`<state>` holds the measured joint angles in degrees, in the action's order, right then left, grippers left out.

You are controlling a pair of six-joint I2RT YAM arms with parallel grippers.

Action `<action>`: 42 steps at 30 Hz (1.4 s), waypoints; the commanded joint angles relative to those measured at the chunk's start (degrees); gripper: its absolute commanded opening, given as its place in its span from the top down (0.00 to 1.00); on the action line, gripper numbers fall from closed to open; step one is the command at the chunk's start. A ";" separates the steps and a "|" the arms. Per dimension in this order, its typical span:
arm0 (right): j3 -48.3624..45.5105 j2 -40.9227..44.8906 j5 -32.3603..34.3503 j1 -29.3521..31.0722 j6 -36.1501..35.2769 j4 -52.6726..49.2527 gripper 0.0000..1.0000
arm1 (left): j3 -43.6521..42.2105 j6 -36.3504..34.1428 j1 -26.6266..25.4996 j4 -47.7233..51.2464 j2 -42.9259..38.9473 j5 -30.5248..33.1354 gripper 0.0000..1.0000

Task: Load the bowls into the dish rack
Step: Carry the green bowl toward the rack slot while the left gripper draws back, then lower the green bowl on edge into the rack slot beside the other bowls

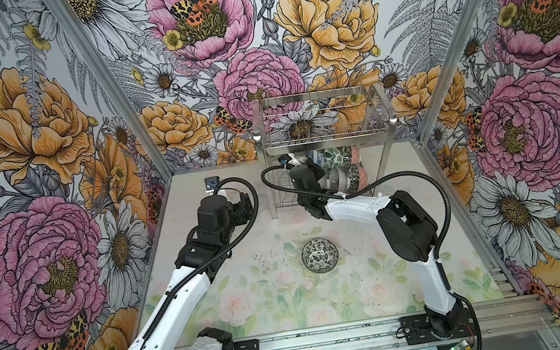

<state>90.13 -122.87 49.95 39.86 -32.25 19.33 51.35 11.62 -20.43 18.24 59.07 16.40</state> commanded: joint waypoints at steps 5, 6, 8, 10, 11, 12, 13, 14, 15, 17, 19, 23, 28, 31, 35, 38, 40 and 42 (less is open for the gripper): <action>9.37 -6.18 0.25 -1.86 -2.53 3.68 1.00 | 0.24 0.51 0.66 -0.22 0.52 -1.11 0.02; 10.45 -7.03 0.02 -2.02 -2.55 3.40 1.00 | 0.24 0.51 0.68 -0.22 0.57 -1.13 0.01; 12.96 -9.00 -0.44 -2.40 -2.63 3.13 1.00 | 0.22 0.41 0.72 -0.31 0.60 -0.98 0.02; 15.59 -11.03 -0.47 -2.73 -2.90 2.67 1.00 | 0.14 0.41 0.74 -0.31 0.69 -0.93 0.01; 16.97 -12.34 -0.38 -2.84 -3.20 2.54 1.00 | 0.11 0.42 0.80 -0.28 0.70 -0.85 0.01; 17.95 -13.17 -0.30 -2.94 -3.26 2.51 1.00 | 0.04 0.38 0.82 -0.31 0.70 -0.85 0.01; 19.10 -14.17 -0.30 -3.11 -3.34 2.46 1.00 | 0.00 0.35 0.83 -0.33 0.69 -0.85 0.01; 20.19 -15.22 -0.31 -3.23 -3.47 2.34 1.00 | -0.12 0.37 1.00 -0.31 0.73 -0.78 0.01; 21.19 -16.01 -0.34 -3.44 -3.52 2.18 1.00 | -0.18 0.40 0.98 -0.26 0.70 -0.76 0.01; 23.48 -17.86 -0.23 -3.80 -3.52 1.63 1.00 | -0.28 0.30 1.00 -0.29 0.79 -0.76 0.01; 25.32 -19.51 -0.35 -4.12 -3.58 1.43 1.00 | -0.46 0.25 1.09 -0.52 0.86 -0.69 0.01; 28.80 -22.41 -0.32 -4.65 -3.51 1.08 1.00 | -0.55 0.16 1.24 -0.82 1.13 -0.67 0.01; 33.89 -26.01 -0.30 -5.22 -3.26 -0.62 1.00 | -0.81 0.03 1.32 -1.23 1.22 -0.76 0.02; 37.51 -28.26 -0.64 -5.45 -2.80 -2.03 1.00 | -0.90 -0.04 1.29 -1.36 1.31 -0.76 0.01; 43.50 -31.94 -0.47 -5.77 -2.88 -4.55 1.00 | -0.99 -0.11 1.42 -1.59 1.56 -0.76 0.01; 46.93 -34.10 -0.39 -5.96 -3.01 -5.85 1.00 | -0.99 -0.10 1.39 -1.58 1.70 -0.76 0.01; 48.56 -35.17 -0.32 -6.10 -3.01 -6.94 1.00 | -1.08 -0.10 1.48 -1.63 1.70 -0.67 0.01; 49.22 -35.75 -0.38 -6.11 -3.05 -7.59 1.00 | -1.24 -0.10 1.47 -1.71 1.65 -0.67 0.01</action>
<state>136.46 -157.62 49.67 33.89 -35.64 12.01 50.89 11.60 -19.57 17.76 60.53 16.19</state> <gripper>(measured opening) 0.096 0.987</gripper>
